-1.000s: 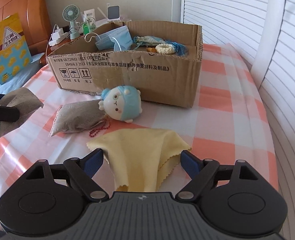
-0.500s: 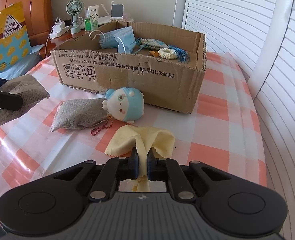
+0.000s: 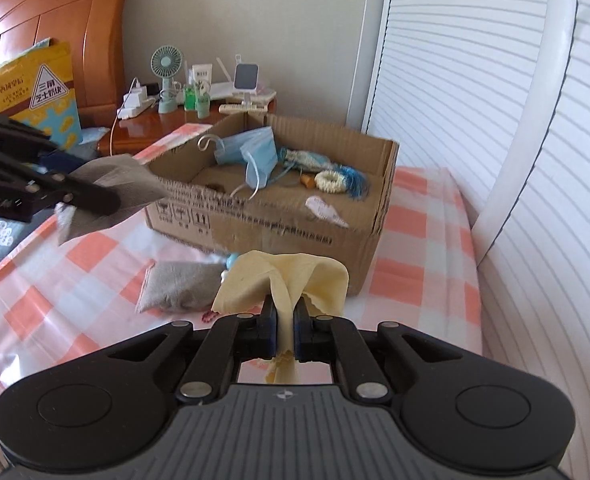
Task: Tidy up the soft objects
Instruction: 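Carry the yellow cloth into the box and open the right tool while the left tool lowers the pouch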
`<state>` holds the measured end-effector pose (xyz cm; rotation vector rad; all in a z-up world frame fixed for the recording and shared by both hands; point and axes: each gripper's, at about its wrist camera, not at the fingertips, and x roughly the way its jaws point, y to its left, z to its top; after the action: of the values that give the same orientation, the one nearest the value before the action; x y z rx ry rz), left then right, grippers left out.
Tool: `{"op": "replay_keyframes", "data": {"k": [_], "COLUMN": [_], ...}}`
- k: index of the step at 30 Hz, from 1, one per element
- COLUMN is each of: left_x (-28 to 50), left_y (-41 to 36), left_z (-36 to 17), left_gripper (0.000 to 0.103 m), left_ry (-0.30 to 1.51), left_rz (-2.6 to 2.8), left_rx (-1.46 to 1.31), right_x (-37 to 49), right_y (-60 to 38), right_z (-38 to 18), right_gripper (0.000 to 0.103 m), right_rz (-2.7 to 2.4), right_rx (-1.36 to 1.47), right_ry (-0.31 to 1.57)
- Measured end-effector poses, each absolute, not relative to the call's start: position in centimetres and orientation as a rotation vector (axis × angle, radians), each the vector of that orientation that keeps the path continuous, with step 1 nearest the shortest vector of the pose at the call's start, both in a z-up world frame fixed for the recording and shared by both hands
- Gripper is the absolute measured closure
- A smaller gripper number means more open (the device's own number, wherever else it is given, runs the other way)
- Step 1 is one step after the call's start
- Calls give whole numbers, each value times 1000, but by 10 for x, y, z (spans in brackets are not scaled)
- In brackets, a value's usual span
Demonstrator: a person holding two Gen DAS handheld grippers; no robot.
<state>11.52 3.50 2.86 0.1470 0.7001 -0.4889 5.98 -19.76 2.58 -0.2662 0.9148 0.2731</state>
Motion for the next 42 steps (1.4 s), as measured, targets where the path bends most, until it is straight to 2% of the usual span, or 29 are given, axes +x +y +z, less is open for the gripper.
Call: {"op": "replay_keyframes", "data": {"k": [11,13,14,15,22,24,29,40,42], "left_x": [200,217,223,229,231,220,182,128,123], "left_y": [-9,-17,-20,-21,-11,-5,11,30,31], "left_z": [54,51,48,45,29,29,28,19,19], "left_gripper": [71,53,28,13,9,4,2,2,2], "left_ry": [578,579,571,562,566,582,606,632,638], "left_rz": [-518,-521,-519,-513,-442,-420,-385,-295,-283], "left_rx": [165,161,156,148,117,121,145,137,155], "right_x": [79,84,86,89,106,111,133,209,223], "right_y": [-205,-207,-209,-210,-212,-210,-203,-179,-175], "right_z": [48,50,50,50,49,49,50,39,35], "right_gripper": [94,94,94,94,93,93,93,93,85], "right_rz": [255,249,247,244,233,235,243,226,217], "right_rx": [-294,-294,-291,-288,-285,-284,-277,-259,-256], "right_ry": [849,844,842,841,835,830,824,827,830]}}
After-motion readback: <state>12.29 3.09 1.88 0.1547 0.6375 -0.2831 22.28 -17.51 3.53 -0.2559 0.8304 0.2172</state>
